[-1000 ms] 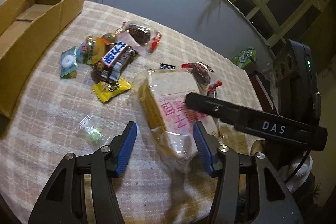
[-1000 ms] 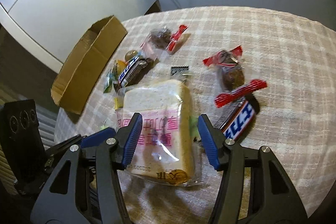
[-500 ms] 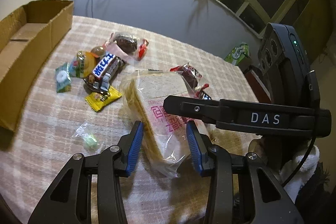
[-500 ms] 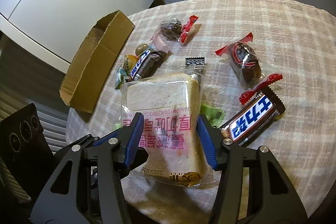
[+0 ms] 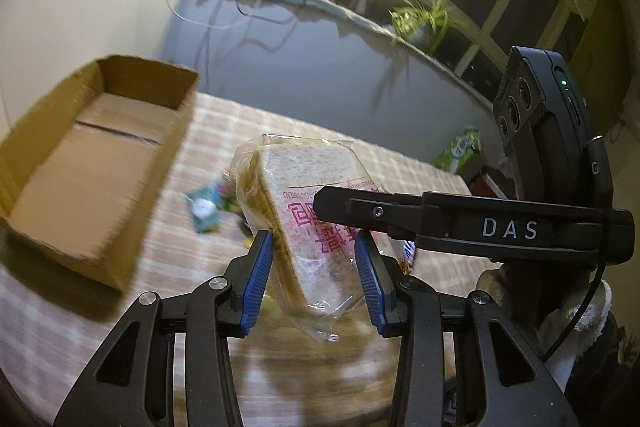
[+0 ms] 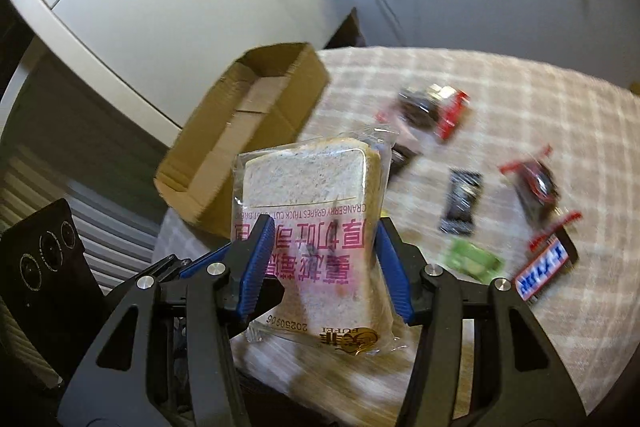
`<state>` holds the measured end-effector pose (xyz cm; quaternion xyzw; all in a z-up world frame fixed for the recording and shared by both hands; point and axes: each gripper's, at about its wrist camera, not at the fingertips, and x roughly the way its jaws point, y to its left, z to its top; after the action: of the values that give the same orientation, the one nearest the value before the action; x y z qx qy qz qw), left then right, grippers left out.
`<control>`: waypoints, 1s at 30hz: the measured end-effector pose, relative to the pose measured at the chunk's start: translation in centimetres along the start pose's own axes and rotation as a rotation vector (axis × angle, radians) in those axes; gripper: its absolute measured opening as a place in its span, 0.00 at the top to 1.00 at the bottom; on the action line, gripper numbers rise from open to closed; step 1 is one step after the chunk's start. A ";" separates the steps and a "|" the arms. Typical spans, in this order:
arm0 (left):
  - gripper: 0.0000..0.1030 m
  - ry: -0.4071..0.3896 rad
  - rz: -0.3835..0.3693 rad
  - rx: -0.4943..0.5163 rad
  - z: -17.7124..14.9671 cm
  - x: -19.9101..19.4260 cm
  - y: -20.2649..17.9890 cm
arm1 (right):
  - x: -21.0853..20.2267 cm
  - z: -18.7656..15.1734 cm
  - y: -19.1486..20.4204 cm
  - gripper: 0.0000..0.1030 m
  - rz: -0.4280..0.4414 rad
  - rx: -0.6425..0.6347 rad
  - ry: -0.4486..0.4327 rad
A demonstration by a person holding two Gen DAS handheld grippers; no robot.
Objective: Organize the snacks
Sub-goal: 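Lift the bread slice with the right tool and lower it into the cardboard box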
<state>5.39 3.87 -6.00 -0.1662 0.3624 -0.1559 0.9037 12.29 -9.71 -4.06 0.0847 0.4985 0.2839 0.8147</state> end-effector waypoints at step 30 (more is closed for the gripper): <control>0.61 -0.164 0.184 -0.104 4.7 -4.0 12.5 | 10.5 7.8 13.0 0.47 0.102 -0.165 0.036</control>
<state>7.92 17.54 -5.51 -0.1913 0.3088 -0.0394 0.9309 17.70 7.88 -2.77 0.0374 0.4833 0.3663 0.7942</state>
